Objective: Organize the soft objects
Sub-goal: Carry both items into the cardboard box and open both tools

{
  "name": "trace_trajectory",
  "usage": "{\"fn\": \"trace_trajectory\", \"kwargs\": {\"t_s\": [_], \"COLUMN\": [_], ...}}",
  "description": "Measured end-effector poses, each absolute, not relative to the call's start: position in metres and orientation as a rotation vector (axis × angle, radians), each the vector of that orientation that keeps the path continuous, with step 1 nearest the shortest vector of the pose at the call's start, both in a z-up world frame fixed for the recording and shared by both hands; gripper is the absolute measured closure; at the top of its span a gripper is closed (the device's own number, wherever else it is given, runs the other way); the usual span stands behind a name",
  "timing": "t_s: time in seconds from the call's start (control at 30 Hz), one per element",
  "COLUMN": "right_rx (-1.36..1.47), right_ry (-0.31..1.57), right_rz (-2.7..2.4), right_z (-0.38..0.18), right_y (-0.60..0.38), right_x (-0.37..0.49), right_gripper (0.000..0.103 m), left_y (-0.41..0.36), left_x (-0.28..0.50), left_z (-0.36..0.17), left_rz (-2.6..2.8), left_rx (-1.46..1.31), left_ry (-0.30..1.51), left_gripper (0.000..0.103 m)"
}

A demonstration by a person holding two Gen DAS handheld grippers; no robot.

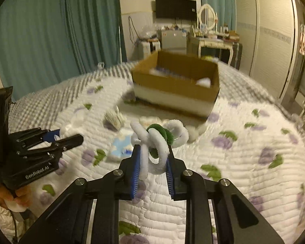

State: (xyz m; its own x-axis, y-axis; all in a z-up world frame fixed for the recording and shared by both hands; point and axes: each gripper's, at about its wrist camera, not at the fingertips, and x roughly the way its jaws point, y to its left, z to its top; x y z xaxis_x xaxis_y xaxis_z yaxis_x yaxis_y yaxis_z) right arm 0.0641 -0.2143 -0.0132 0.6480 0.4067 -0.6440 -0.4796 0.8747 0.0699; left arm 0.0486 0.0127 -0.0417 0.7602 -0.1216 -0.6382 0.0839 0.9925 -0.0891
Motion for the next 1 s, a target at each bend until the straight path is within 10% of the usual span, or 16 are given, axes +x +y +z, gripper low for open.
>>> {"fn": "trace_trajectory", "kwargs": {"t_s": [0.5,1.0], "right_rx": [-0.147,-0.148], "right_ry": [0.516,0.62], "right_rz": [0.499,0.481], "right_z": [0.102,0.022], "right_y": [-0.219,-0.178], "right_x": [0.145,0.339], "right_gripper": [0.081,0.081], "left_y": [-0.034,-0.018], "left_x": [0.156,0.323], "left_z": [0.051,-0.015], "left_rz": [-0.107,-0.068], "left_rx": [0.05,0.055], "left_ry": [0.525,0.603], "left_gripper": [0.072,0.071]}}
